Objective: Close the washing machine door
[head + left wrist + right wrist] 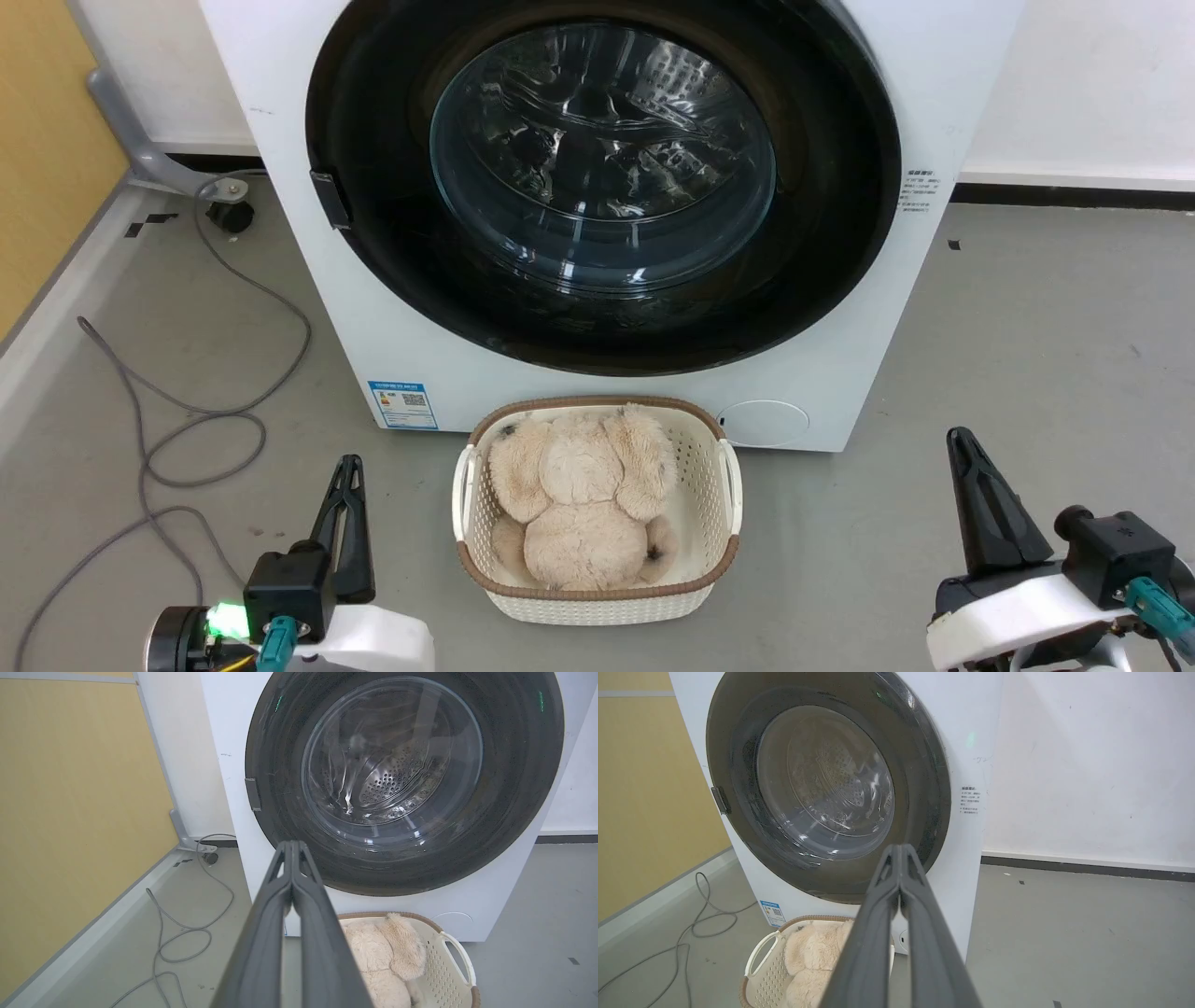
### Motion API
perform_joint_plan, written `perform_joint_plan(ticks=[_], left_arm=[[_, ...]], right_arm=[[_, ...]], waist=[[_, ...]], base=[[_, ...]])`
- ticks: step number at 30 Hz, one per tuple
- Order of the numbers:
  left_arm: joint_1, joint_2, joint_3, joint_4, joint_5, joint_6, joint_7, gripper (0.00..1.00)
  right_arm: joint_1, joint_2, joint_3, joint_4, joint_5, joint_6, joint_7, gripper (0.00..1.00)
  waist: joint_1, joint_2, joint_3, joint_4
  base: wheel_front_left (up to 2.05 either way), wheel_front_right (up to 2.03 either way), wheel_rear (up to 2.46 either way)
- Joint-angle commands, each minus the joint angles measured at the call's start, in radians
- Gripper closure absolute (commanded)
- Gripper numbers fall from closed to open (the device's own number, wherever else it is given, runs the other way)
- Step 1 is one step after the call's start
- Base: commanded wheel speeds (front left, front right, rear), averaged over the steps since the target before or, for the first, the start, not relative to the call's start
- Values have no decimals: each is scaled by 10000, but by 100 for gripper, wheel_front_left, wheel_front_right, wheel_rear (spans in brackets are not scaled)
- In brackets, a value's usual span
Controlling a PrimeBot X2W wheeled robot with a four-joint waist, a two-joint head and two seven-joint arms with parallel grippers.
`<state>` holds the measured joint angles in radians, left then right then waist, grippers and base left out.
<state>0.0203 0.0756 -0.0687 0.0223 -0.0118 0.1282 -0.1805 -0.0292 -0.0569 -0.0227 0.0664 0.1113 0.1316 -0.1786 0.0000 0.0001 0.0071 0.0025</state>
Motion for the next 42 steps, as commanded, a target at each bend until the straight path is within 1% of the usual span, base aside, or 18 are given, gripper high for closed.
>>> perform_joint_plan(ticks=[1, 42], left_arm=[[-63, -26, 51, -43, 34, -86, 64, 100], [-130, -136, 357, -130, 74, -661, 902, 100]], right_arm=[[92, 21, 19, -74, -95, -3, 38, 100], [188, 43, 119, -358, -585, -6, 879, 100]], waist=[[0, -1, -1, 0], [0, -1, -35, -12]], base=[[0, 0, 0], [0, 0, 0]])
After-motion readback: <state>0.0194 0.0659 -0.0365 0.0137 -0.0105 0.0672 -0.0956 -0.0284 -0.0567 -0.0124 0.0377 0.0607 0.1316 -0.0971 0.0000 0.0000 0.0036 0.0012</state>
